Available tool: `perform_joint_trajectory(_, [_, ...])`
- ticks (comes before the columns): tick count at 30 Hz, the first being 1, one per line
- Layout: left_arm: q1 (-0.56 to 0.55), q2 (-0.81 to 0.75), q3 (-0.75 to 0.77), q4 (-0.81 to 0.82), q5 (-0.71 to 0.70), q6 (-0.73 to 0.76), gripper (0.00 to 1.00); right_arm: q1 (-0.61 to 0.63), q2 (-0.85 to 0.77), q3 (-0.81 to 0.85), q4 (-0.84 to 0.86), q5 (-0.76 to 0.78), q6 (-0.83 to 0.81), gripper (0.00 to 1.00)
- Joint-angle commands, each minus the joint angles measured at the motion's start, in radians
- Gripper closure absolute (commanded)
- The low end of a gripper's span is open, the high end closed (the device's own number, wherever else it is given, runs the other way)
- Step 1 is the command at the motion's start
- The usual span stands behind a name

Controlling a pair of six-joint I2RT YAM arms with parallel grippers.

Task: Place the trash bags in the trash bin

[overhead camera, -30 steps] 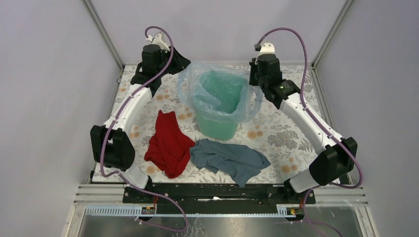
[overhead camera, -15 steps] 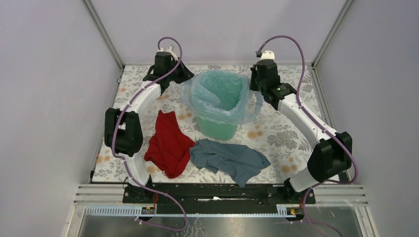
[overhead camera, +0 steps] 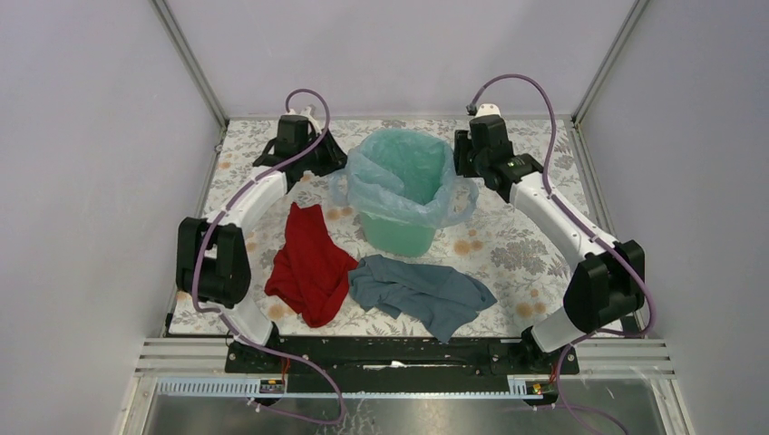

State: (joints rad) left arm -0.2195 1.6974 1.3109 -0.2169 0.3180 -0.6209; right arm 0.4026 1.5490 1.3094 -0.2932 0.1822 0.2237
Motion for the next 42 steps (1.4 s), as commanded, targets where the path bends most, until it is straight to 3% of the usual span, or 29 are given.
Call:
perform_joint_trajectory(1, [0.018,-0.122,-0.005,-0.069,-0.027,0.077,0.59,-0.006,-0.063,0.115,-0.174,-0.008,-0.011,0.42])
perform_joint_trajectory(4, [0.027,-0.158,0.042,-0.167,-0.071,0.138,0.38,-0.006,-0.149,0.114,-0.270,-0.014,0.005,0.27])
perform_joint_trajectory(7, [0.043,-0.185,0.081,-0.275,-0.137,0.192,0.03,-0.006,-0.240,0.075,-0.325,-0.041,0.015,0.12])
perform_joint_trajectory(11, [0.093,-0.236,0.078,-0.357,-0.118,0.224,0.01,-0.005,-0.340,0.007,-0.346,-0.074,0.022,0.01])
perform_joint_trajectory(17, [0.142,-0.340,0.019,-0.371,-0.014,0.194,0.01,-0.007,-0.404,-0.106,-0.277,-0.158,0.063,0.00])
perform_joint_trajectory(22, [0.143,-0.369,-0.105,-0.223,0.153,0.094,0.01,-0.006,-0.373,-0.164,-0.212,-0.225,0.101,0.00])
perform_joint_trajectory(27, [0.141,-0.332,-0.202,-0.136,0.199,0.023,0.15,-0.005,-0.378,-0.244,-0.152,-0.195,0.111,0.02])
perform_joint_trajectory(29, [0.141,-0.327,-0.262,-0.069,0.203,-0.017,0.26,-0.005,-0.380,-0.292,-0.107,-0.187,0.120,0.07])
perform_joint_trajectory(36, [0.072,-0.260,-0.420,0.101,0.211,-0.107,0.63,-0.006,-0.350,-0.454,0.133,-0.206,0.177,0.51])
perform_joint_trajectory(39, [0.019,-0.227,-0.482,0.196,0.204,-0.159,0.77,-0.006,-0.307,-0.478,0.189,-0.194,0.185,0.64])
perform_joint_trajectory(42, [-0.030,-0.207,-0.549,0.302,0.195,-0.218,0.84,-0.005,-0.251,-0.491,0.235,-0.193,0.186,0.74])
